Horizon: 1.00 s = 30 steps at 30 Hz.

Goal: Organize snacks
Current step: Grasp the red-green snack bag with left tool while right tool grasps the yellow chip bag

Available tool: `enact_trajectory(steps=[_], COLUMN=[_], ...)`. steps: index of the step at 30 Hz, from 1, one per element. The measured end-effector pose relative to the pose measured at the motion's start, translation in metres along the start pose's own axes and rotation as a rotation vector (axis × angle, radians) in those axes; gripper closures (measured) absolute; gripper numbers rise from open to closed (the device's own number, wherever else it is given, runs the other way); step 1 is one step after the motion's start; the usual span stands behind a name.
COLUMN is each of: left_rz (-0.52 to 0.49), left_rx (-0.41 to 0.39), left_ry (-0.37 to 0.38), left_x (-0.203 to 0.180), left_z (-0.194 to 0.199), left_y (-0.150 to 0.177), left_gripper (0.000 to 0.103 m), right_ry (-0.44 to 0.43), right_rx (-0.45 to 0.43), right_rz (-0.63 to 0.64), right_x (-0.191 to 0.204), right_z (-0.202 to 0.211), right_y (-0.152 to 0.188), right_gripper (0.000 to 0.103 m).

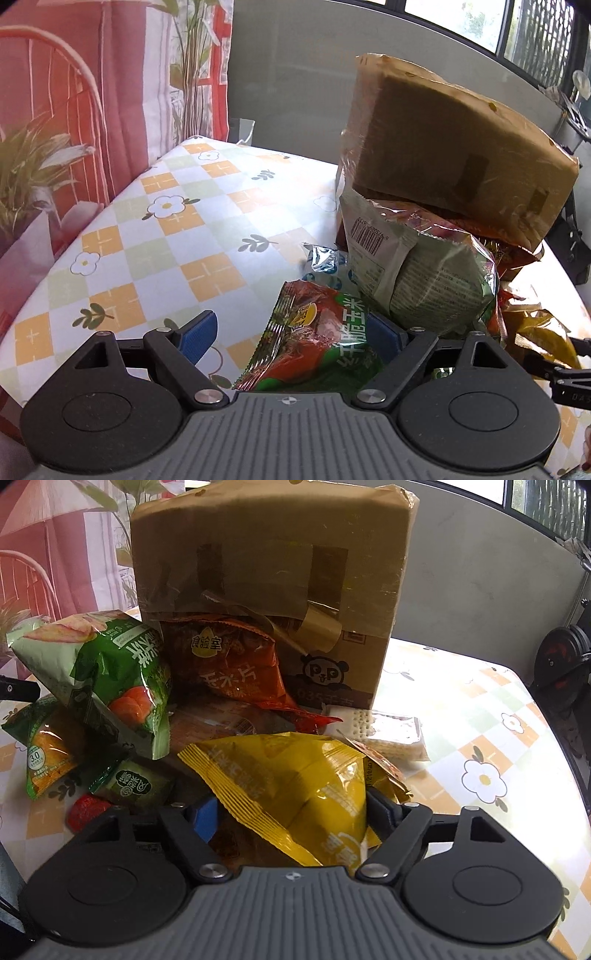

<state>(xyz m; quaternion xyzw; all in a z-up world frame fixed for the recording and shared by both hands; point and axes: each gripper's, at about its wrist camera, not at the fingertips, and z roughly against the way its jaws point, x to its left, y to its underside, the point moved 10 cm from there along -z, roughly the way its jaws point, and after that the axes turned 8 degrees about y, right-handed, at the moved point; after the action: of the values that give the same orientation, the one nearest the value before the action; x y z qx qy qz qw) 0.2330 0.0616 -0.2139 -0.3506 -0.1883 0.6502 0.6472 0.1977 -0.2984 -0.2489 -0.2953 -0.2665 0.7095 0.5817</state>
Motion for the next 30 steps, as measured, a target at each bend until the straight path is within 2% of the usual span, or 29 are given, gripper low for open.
enact_trajectory(steps=[4, 9, 13, 17, 20, 21, 23, 25, 27, 30], left_rz=[0.043, 0.125, 0.224, 0.221, 0.202, 0.199, 0.186, 0.153, 0.116, 0.113], left_rx=[0.048, 0.052, 0.076, 0.126, 0.147, 0.152, 0.153, 0.144, 0.135, 0.09], left_ry=[0.027, 0.056, 0.139, 0.231, 0.246, 0.248, 0.282, 0.284, 0.245, 0.201], left_x=[0.0, 0.011, 0.017, 0.002, -0.007, -0.008, -0.014, -0.018, -0.018, -0.012], left_z=[-0.012, -0.017, -0.031, -0.048, -0.058, -0.06, -0.061, -0.057, -0.051, -0.036], left_y=[0.011, 0.016, 0.021, 0.029, 0.034, 0.036, 0.037, 0.034, 0.033, 0.027], left_gripper=[0.012, 0.009, 0.009, 0.009, 0.009, 0.01, 0.026, 0.031, 0.033, 0.034], right_ry=[-0.005, -0.012, -0.013, -0.012, -0.015, -0.017, -0.02, -0.022, -0.033, -0.058], right_rx=[-0.005, 0.007, 0.013, 0.014, 0.016, 0.018, 0.021, 0.023, 0.023, 0.011], right_rz=[0.015, 0.002, 0.012, 0.005, -0.004, -0.007, -0.011, -0.013, -0.027, -0.058], right_x=[0.008, 0.008, 0.008, 0.008, 0.008, 0.007, 0.007, 0.006, 0.005, 0.002], right_z=[-0.003, -0.004, -0.006, -0.007, -0.007, -0.006, -0.006, -0.006, -0.004, 0.003], right_y=[-0.004, -0.006, -0.007, -0.009, -0.007, -0.007, -0.007, -0.008, -0.011, -0.015], right_gripper=[0.027, 0.028, 0.028, 0.028, 0.028, 0.028, 0.028, 0.029, 0.031, 0.041])
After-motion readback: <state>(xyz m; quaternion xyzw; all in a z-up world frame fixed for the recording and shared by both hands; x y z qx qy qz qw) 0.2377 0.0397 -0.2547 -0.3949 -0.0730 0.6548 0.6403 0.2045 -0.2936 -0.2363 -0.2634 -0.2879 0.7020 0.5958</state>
